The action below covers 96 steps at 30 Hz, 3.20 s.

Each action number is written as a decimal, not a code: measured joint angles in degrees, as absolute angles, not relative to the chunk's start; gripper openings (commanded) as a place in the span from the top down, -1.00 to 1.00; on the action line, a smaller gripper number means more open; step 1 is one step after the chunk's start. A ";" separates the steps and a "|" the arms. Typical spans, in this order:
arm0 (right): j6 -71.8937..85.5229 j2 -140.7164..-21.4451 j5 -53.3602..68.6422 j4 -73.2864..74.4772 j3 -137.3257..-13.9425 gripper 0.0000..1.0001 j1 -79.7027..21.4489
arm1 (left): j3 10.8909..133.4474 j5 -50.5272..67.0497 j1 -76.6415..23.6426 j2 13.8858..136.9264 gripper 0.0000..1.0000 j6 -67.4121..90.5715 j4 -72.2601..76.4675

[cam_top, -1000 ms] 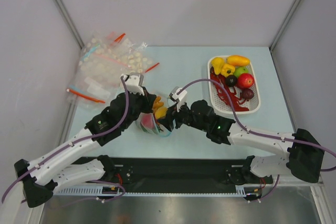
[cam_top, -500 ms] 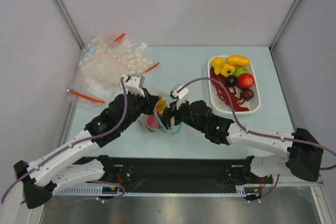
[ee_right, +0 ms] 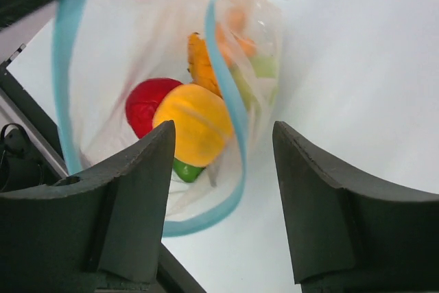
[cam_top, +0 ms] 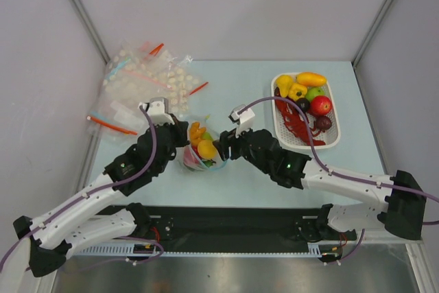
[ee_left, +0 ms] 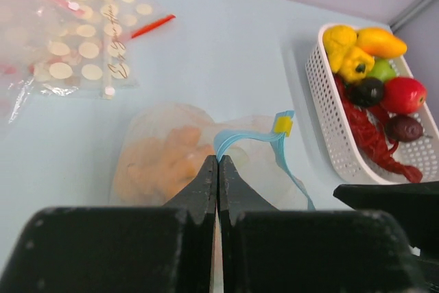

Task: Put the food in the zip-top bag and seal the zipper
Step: Place the fake fruit in the zipper food storage bag, then adjust the zipper food storage bag at the center of the board.

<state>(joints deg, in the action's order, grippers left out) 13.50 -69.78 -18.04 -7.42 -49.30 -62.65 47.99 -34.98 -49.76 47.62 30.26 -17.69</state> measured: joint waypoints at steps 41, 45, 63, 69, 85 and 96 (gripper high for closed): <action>19.20 -79.40 -9.76 2.59 -56.49 1.00 -58.41 | 45.84 -38.65 -49.76 44.69 0.93 31.14 -15.53; 18.81 -75.00 -9.52 2.26 -55.57 1.00 -58.41 | 45.82 -33.85 -49.76 47.05 0.93 29.39 -13.06; 16.88 -59.61 -8.10 -6.33 -47.94 1.00 -58.41 | 41.95 -16.10 -49.76 47.00 0.94 26.28 -0.84; 16.86 -63.24 -8.16 -6.37 -47.53 1.00 -58.41 | 42.02 -10.22 -49.76 54.94 0.99 25.02 1.74; 19.99 -62.98 -6.87 -9.74 -45.19 1.00 -54.87 | 42.26 -8.88 -48.40 57.08 -0.54 20.93 0.54; 26.57 -63.05 0.43 -13.96 -41.34 0.94 -48.45 | 43.64 -2.59 -49.45 58.87 -0.63 20.97 0.19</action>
<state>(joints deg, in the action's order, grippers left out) 26.57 -63.05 0.43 -13.96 -41.34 -48.45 43.64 -2.59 -49.45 58.87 20.97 0.19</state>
